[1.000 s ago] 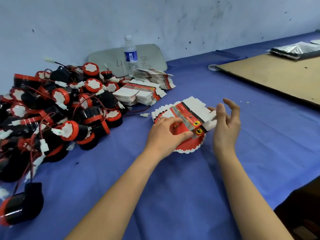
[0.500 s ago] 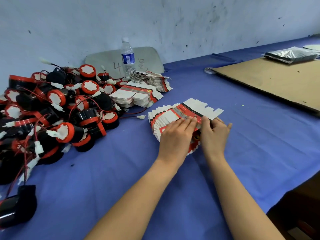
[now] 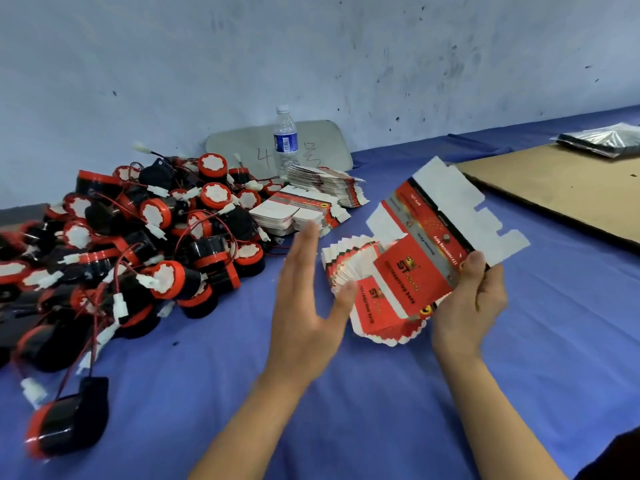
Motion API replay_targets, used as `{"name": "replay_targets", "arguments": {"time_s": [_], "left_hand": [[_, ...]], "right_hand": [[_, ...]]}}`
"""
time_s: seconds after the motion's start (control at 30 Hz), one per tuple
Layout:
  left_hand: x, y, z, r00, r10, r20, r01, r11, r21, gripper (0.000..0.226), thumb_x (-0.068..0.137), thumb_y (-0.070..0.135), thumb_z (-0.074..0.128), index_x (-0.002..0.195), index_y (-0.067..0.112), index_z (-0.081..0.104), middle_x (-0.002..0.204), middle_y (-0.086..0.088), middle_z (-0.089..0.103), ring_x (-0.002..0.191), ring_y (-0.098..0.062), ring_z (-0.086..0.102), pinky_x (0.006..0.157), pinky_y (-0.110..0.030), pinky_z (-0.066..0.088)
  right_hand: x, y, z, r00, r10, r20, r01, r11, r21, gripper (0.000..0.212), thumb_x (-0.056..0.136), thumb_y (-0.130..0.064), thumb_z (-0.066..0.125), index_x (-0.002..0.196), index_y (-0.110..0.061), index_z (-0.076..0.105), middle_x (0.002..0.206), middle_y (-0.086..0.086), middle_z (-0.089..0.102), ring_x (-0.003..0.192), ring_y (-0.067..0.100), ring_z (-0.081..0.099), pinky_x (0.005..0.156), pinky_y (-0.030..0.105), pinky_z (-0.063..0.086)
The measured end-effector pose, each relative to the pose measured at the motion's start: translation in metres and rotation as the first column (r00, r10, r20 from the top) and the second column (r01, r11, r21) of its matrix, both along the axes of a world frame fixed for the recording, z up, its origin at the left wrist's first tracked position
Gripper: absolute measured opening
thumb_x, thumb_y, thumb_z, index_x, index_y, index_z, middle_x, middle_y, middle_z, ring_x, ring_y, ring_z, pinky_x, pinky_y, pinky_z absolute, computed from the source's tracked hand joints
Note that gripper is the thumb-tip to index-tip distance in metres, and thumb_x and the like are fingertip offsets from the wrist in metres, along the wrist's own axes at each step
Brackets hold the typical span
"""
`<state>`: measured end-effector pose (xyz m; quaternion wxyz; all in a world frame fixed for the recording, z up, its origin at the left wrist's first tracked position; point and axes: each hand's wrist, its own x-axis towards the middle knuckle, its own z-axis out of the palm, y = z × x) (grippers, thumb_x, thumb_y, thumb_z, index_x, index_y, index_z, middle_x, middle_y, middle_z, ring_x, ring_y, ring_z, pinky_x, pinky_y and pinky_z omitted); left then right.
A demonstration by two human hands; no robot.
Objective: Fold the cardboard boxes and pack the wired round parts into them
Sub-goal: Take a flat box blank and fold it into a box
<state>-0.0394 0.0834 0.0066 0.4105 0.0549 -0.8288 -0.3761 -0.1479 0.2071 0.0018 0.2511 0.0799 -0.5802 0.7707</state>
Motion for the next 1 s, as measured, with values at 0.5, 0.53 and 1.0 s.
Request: {"name": "replay_targets", "arguments": {"time_s": [0.5,0.53,1.0], "left_hand": [[0.087,-0.074,-0.018,0.965,0.257,-0.051,-0.220,0.901,0.374,0.079,0.074,0.071,0.061,0.138,0.067,0.015,0.148,0.024,0.037,0.130,0.004,0.042,0.100,-0.017,0.044],[0.087,-0.075,-0.018,0.963,0.265,-0.038,-0.237,0.910,0.340,0.072,0.077,0.068,0.059,0.137,0.066,0.021,0.144,0.028,0.040,0.128,0.004,0.044,0.098,-0.018,0.044],[0.083,-0.072,-0.029,0.912,0.378,0.162,-0.391,0.919,0.058,0.038,0.088,0.061,0.041,0.125,0.055,0.040,0.133,0.011,0.044,0.113,0.004,0.051,0.082,-0.010,0.047]], "right_hand": [[0.082,-0.114,-0.011,0.512,0.845,0.155,-0.849,0.469,0.245,0.034,0.089,-0.047,0.054,0.111,-0.069,0.040,0.105,-0.038,0.062,0.099,-0.010,0.061,0.082,0.011,0.048],[0.081,-0.114,-0.014,0.518,0.843,0.145,-0.847,0.481,0.227,0.036,0.088,-0.044,0.058,0.116,-0.062,0.043,0.109,-0.032,0.064,0.103,-0.005,0.062,0.086,0.017,0.049],[0.085,-0.098,-0.014,0.464,0.874,0.145,-0.883,0.443,0.157,0.016,0.088,-0.049,0.054,0.102,-0.051,0.062,0.102,-0.014,0.070,0.091,0.008,0.069,0.073,0.024,0.055]]}}
